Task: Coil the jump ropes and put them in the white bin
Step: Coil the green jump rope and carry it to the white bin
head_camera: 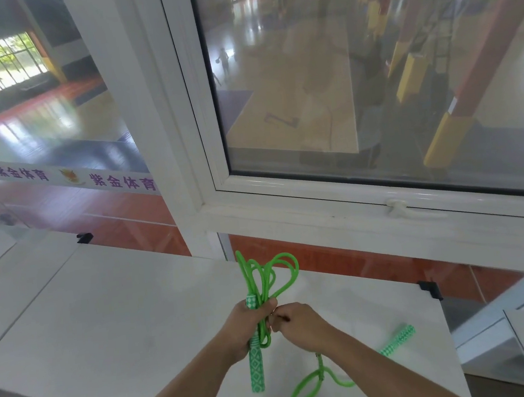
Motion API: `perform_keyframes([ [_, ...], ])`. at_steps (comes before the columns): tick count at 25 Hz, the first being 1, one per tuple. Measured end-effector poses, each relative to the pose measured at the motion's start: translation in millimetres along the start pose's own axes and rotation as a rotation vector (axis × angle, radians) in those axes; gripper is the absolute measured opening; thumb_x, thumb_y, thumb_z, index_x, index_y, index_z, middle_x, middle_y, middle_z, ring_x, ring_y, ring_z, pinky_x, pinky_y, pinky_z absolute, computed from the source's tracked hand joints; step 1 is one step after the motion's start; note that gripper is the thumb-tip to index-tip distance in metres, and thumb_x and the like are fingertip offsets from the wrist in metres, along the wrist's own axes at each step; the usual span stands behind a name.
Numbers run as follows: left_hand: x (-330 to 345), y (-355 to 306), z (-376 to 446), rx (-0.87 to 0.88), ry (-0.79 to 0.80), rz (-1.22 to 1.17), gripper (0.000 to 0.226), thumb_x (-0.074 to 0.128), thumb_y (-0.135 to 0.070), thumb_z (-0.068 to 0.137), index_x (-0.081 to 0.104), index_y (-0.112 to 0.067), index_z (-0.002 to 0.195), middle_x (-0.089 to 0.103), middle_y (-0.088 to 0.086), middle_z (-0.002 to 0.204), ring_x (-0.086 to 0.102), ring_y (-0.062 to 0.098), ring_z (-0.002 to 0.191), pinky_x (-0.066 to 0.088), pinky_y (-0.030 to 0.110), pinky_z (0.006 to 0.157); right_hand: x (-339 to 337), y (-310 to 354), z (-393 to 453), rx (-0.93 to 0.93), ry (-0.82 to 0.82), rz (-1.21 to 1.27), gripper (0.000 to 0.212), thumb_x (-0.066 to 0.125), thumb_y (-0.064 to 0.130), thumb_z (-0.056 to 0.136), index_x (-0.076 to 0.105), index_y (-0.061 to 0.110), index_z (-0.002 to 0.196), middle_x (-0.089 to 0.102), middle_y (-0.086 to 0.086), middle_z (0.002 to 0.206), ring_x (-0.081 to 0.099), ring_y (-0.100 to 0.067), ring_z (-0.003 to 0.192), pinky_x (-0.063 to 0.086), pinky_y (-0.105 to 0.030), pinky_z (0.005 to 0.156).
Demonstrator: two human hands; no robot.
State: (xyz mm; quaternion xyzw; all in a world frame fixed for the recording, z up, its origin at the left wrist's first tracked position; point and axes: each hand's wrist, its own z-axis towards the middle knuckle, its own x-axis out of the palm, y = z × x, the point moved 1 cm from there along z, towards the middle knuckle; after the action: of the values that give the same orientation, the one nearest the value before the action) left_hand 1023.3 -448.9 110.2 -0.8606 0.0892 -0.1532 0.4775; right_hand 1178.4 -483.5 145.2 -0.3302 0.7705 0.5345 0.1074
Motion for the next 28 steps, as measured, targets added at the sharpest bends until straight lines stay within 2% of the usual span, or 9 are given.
perform_keyframes([
  [2,1,-3,-1,-0.020,-0.004,-0.076,0.028,0.074,-0.027,0.089,0.066,0.000,0.093,0.062,0.020,0.082,0.059,0.027,0.074,0.051,0.033,0.068,0,-1,0,0.004,0.026,0.012,0.026,0.047,0.024,0.097,0.066,0.030,0.080,0.059,0.012,0.072,0.049,0.000,0.055,0.035,-0.014,0.051],
  [4,-1,-11,2,-0.018,-0.085,-0.253,0.020,0.066,-0.018,0.094,0.064,0.001,0.096,0.066,0.016,0.080,0.065,0.029,0.078,0.053,0.039,0.077,-2,-5,-1,0.038,0.032,0.084,0.024,0.045,0.026,0.100,0.066,0.023,0.088,0.053,0.009,0.068,0.044,0.001,0.047,0.033,-0.015,0.046],
  [8,-29,-37,12,0.050,-0.293,-0.573,0.010,0.057,-0.009,0.100,0.058,-0.001,0.093,0.060,0.009,0.065,0.067,0.025,0.061,0.053,0.051,0.090,-15,-28,-10,0.108,0.036,0.249,0.026,0.045,0.022,0.101,0.065,0.021,0.084,0.045,0.005,0.062,0.034,-0.007,0.042,0.029,-0.022,0.043],
  [13,-70,-62,12,0.116,-0.376,-0.578,0.011,0.057,-0.011,0.101,0.057,-0.007,0.091,0.055,0.005,0.065,0.059,0.020,0.055,0.057,0.044,0.076,-44,-70,-14,0.127,0.006,0.249,0.020,0.055,0.024,0.099,0.070,0.015,0.089,0.042,0.002,0.063,0.035,-0.012,0.049,0.031,-0.024,0.049],
  [16,-87,-72,14,0.146,-0.412,-0.606,0.012,0.057,-0.013,0.101,0.056,-0.008,0.090,0.052,0.005,0.068,0.054,0.020,0.057,0.056,0.041,0.071,-59,-95,-13,0.132,-0.069,0.082,0.023,0.052,0.024,0.100,0.071,0.024,0.086,0.050,0.003,0.066,0.041,-0.007,0.052,0.035,-0.021,0.053],
  [19,-85,-70,15,0.134,-0.395,-0.566,0.014,0.058,-0.013,0.101,0.053,-0.008,0.089,0.049,0.004,0.065,0.050,0.017,0.051,0.055,0.038,0.064,-61,-105,-10,0.223,0.051,-0.033,0.023,0.056,0.035,0.094,0.075,0.027,0.082,0.066,0.006,0.080,0.059,-0.002,0.068,0.049,-0.022,0.073],
  [21,-73,-66,17,0.106,-0.363,-0.568,0.016,0.058,-0.012,0.101,0.051,-0.010,0.087,0.046,0.003,0.063,0.045,0.015,0.047,0.052,0.034,0.055,-53,-101,-8,0.224,0.108,-0.067,0.031,0.059,0.051,0.089,0.076,0.026,0.089,0.072,0.008,0.095,0.065,-0.004,0.088,0.049,-0.027,0.089],
  [25,-38,-57,21,0.040,-0.290,-0.571,0.023,0.057,-0.013,0.101,0.048,-0.011,0.079,0.042,0.002,0.059,0.040,0.014,0.042,0.049,0.030,0.051,-13,-63,1,0.046,0.081,0.102,0.040,0.063,0.057,0.089,0.068,0.032,0.119,0.069,0.017,0.115,0.061,0.010,0.106,0.046,-0.021,0.102],
  [28,-13,-53,25,0.017,-0.247,-0.619,0.018,0.057,-0.013,0.101,0.049,-0.011,0.085,0.043,0.001,0.061,0.041,0.013,0.043,0.049,0.031,0.052,15,-29,11,0.019,0.179,0.418,0.041,0.065,0.040,0.091,0.059,0.029,0.130,0.071,0.013,0.116,0.063,0.003,0.110,0.046,-0.023,0.103],
])
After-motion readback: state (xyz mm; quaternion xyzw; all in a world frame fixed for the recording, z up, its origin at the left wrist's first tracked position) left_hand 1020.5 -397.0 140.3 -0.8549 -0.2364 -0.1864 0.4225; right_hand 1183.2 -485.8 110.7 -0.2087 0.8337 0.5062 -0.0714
